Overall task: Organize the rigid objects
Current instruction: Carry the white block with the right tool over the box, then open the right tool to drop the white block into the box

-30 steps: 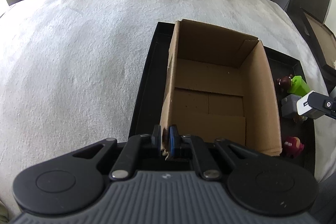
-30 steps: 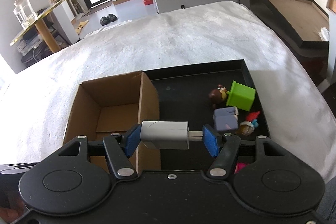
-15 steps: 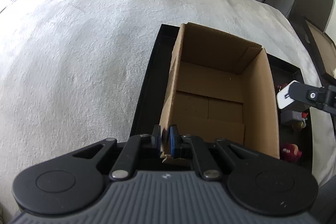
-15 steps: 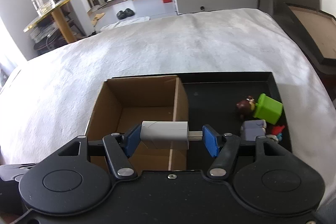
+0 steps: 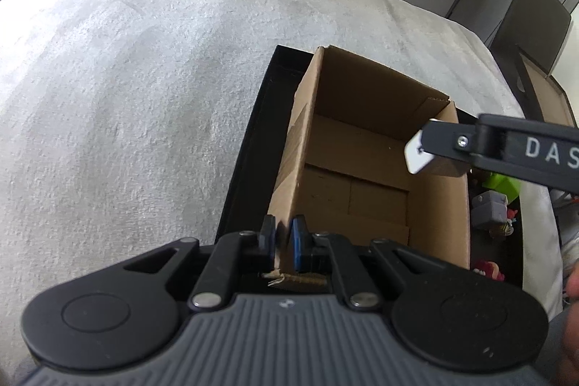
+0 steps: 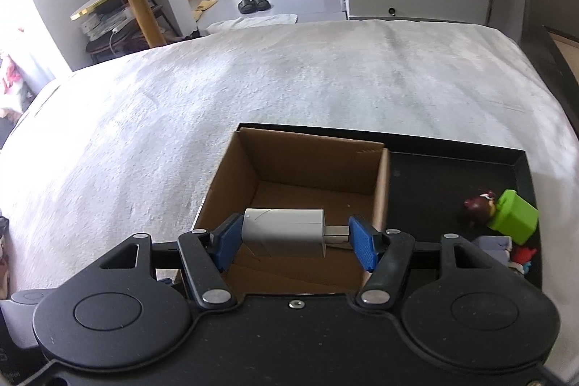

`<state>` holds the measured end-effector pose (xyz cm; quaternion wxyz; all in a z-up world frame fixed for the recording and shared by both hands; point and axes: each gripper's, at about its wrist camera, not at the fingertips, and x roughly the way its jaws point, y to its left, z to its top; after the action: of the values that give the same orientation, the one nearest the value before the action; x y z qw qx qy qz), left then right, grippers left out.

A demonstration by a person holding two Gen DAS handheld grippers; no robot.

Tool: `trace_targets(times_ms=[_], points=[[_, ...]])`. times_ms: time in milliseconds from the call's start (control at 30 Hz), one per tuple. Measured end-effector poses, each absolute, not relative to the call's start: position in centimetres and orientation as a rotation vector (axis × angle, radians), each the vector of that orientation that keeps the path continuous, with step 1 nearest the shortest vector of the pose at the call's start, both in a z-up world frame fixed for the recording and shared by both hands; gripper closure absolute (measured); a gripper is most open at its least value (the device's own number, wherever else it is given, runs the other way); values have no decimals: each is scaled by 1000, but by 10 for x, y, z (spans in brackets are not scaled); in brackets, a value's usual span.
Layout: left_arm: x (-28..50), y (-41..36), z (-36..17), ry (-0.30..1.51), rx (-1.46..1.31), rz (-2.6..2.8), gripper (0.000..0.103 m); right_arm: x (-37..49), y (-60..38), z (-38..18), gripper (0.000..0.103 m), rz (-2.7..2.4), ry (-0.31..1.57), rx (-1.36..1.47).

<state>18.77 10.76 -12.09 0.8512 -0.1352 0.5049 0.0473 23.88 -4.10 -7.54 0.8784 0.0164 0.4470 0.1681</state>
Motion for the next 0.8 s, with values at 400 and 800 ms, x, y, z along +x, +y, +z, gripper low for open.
trace_targets(times_ms=[400, 800], points=[[189, 110, -123, 1066, -299, 108, 96, 252, -26, -67, 38, 423, 901, 34], [190, 106, -123, 1077, -269, 122, 95, 242, -55, -77, 38, 401, 948, 79]])
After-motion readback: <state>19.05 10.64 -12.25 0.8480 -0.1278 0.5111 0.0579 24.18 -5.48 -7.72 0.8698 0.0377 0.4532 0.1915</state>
